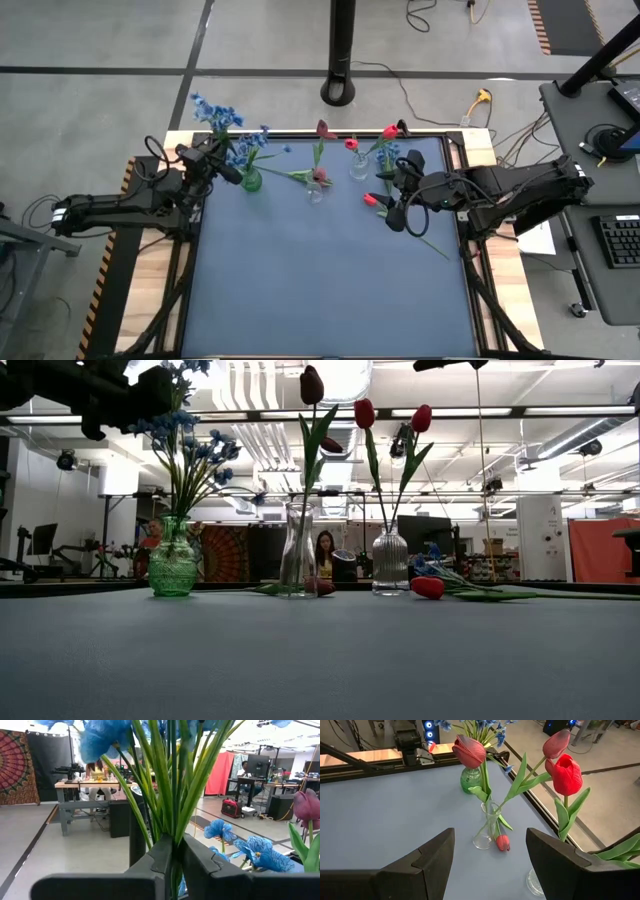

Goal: Sort flowers into vase by color
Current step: Put the bottom blue flowers into the green vase, then put the red tulip into the top transparent vase

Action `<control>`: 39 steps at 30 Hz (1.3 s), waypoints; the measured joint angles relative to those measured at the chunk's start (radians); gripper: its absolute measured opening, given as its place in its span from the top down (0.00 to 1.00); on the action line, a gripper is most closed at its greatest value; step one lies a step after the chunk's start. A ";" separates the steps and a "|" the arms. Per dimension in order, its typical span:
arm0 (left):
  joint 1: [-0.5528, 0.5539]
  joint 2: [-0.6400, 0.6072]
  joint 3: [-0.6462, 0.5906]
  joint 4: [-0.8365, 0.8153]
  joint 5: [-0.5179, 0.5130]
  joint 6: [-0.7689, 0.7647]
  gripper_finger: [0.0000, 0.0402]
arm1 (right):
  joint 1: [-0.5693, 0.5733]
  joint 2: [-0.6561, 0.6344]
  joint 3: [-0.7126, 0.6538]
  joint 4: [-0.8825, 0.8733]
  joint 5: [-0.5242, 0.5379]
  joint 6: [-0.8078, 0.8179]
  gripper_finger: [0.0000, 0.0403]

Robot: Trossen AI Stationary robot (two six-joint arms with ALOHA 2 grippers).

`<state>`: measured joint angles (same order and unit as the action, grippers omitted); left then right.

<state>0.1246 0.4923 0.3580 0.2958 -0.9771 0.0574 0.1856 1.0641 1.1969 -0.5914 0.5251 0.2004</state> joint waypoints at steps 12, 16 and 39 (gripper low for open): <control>-0.001 0.006 -0.001 -0.036 0.002 0.000 0.81 | 0.000 0.000 0.000 0.006 0.000 0.000 0.41; -0.001 0.006 -0.001 -0.035 0.003 0.000 0.75 | 0.000 0.000 0.001 0.005 0.000 0.000 0.41; -0.098 0.090 0.417 -0.608 0.177 -0.169 0.58 | 0.000 0.000 -0.003 0.006 0.000 -0.010 0.41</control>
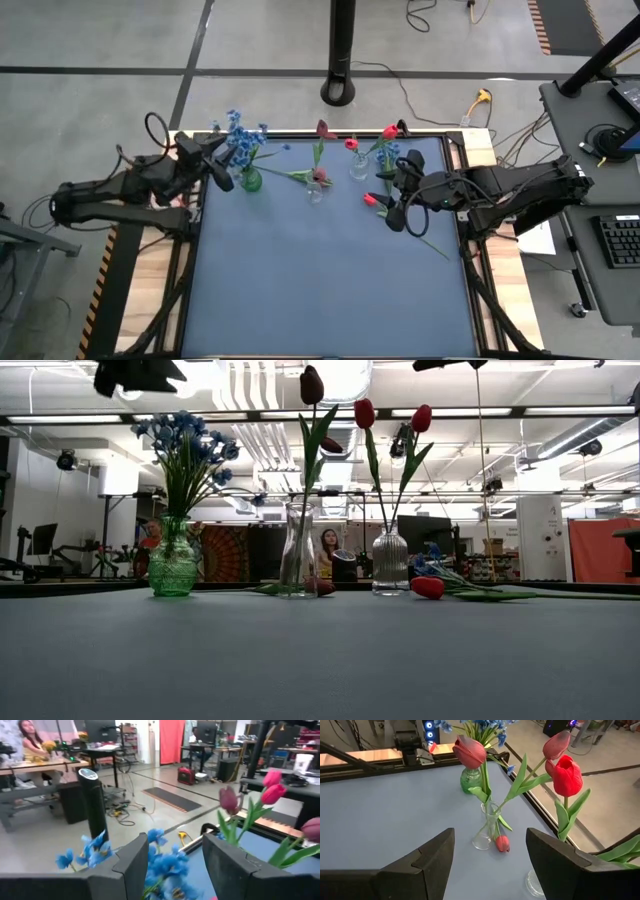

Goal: Sort flowers into vase by color
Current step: Put the red tulip into the top transparent vase

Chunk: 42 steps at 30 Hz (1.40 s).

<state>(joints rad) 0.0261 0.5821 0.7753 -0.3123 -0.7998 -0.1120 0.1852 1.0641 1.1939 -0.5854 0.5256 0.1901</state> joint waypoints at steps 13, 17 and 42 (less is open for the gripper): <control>-0.351 0.288 0.199 -0.147 -0.100 -0.119 0.58 | 0.005 -0.003 0.029 -0.069 -0.005 0.033 0.41; -0.501 0.335 0.220 -0.244 -0.183 -0.238 0.58 | 0.004 -0.001 0.045 -0.124 -0.043 0.122 0.41; -1.057 0.442 0.245 -0.283 -0.537 -0.335 0.58 | 0.004 0.163 -0.060 -0.558 -0.234 0.714 0.41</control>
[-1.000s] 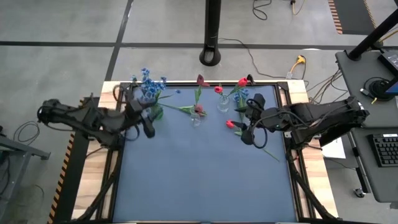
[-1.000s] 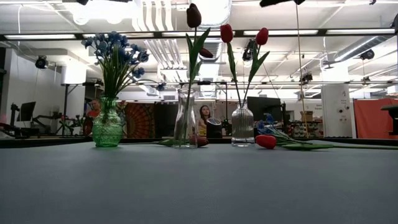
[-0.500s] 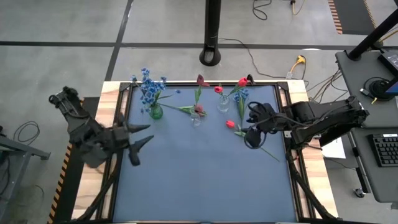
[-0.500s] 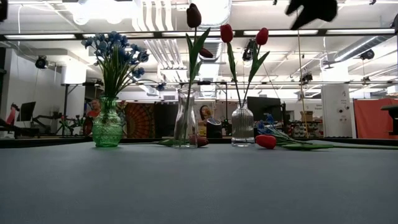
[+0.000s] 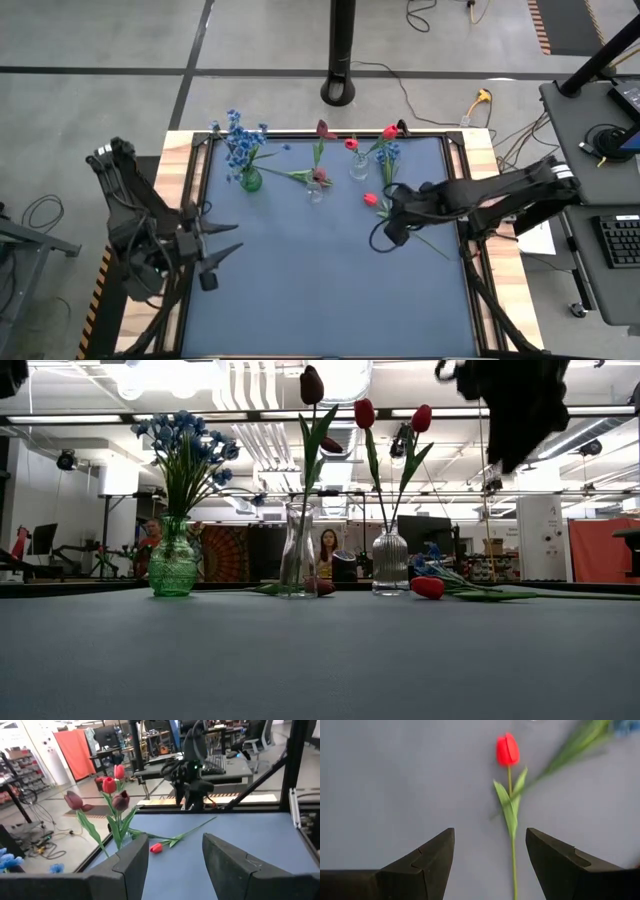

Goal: Sort flowers into vase by color
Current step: Put the red tulip into the top transparent vase

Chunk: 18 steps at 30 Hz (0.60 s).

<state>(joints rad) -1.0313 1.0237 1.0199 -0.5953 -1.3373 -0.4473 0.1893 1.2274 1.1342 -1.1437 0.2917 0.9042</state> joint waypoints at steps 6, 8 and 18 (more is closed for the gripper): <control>0.000 0.061 -0.001 -0.003 0.001 0.000 0.58 | -0.013 0.110 -0.078 -0.023 -0.080 -0.029 0.41; 0.000 0.068 -0.001 -0.003 0.001 0.000 0.58 | -0.013 0.134 -0.116 -0.022 -0.095 -0.036 0.42; 0.001 0.071 -0.001 -0.028 0.004 0.000 0.58 | -0.046 0.156 -0.320 0.207 -0.110 -0.025 0.49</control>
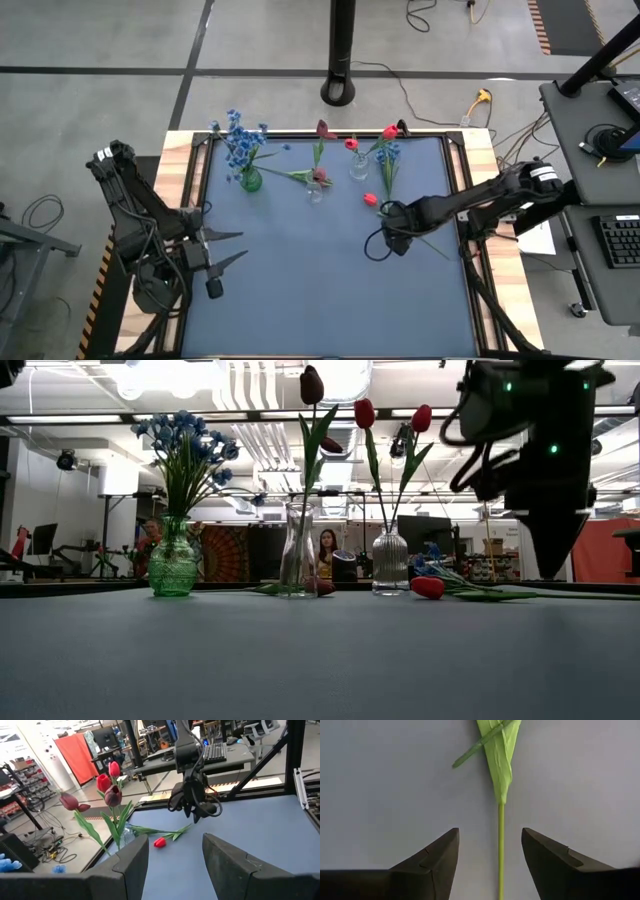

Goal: Sort flowers into vase by color
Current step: Put the red tulip into the top transparent vase

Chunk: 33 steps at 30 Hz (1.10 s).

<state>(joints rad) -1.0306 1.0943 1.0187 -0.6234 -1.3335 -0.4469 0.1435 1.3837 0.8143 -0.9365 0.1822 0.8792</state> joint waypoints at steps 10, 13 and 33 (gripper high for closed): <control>0.001 0.000 0.000 -0.007 -0.002 0.000 0.58 | -0.025 0.017 -0.061 0.118 0.036 -0.016 0.61; 0.002 0.000 -0.008 -0.008 -0.002 -0.002 0.58 | -0.027 0.030 -0.071 0.159 0.047 -0.027 0.70; 0.020 -0.003 -0.019 -0.009 -0.011 -0.011 0.58 | -0.029 -0.017 0.032 0.103 -0.144 -0.139 0.98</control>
<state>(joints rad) -1.0106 1.0916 0.9997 -0.6326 -1.3441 -0.4580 0.1146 1.3668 0.8461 -0.8337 0.0380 0.7397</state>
